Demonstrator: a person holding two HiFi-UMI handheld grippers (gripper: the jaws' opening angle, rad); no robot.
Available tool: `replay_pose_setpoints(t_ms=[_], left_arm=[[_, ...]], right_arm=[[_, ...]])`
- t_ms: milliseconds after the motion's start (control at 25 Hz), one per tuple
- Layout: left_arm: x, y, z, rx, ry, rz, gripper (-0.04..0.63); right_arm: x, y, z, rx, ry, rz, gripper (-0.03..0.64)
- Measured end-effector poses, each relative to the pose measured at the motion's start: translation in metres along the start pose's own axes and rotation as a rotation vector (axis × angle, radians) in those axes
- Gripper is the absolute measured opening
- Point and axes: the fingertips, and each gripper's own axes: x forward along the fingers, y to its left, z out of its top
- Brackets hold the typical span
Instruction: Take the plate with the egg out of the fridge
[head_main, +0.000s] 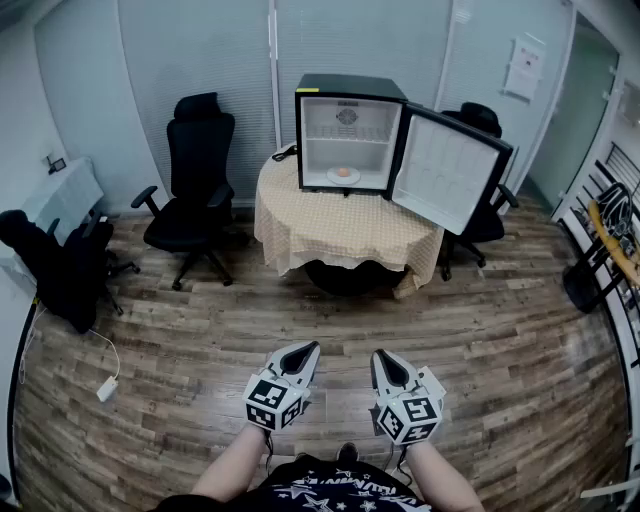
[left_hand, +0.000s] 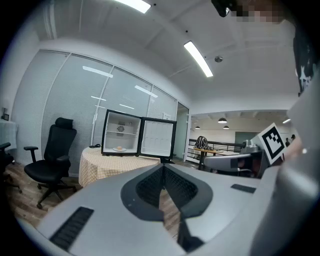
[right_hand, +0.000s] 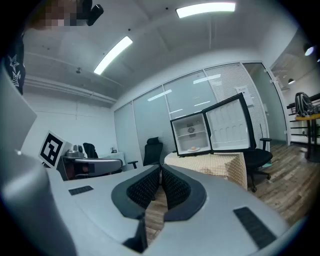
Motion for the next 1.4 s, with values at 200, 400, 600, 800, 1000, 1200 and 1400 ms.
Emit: replay_pose_setpoints(t_ms=[200,400,600,800,1000,1200,1400], left_arm=[[-0.005,0.002,-0.005,0.006,0.009,0.005,0.008],[-0.012,0.003,-0.007,0.008,0.014,0.005,0.008],[-0.017,0.006,-0.004,-0.004,-0.001,0.007,0.008],[-0.022,0.009,-0.010,-0.014,0.006,0.002,0.008],[-0.036,0.014,-0.015,-0.027,0.010,-0.011,0.008],[-0.046,0.023,-0.022,-0.030,0.009,-0.031,0.008],[-0.049,0.036,-0.028,-0.044,0.014,-0.026,0.008]], right_arm=[[0.005,0.004,-0.007,0.016,0.010,-0.005,0.035],[0.008,0.009,-0.011,0.024,0.023,-0.009,0.035],[0.013,0.016,-0.017,0.031,0.036,0.000,0.035],[0.012,0.023,-0.019,0.002,0.022,-0.004,0.035],[0.008,0.029,-0.019,0.038,-0.026,-0.014,0.035],[0.000,0.026,-0.037,0.053,-0.008,-0.094,0.037],[-0.001,0.026,-0.055,0.071,0.028,-0.127,0.037]])
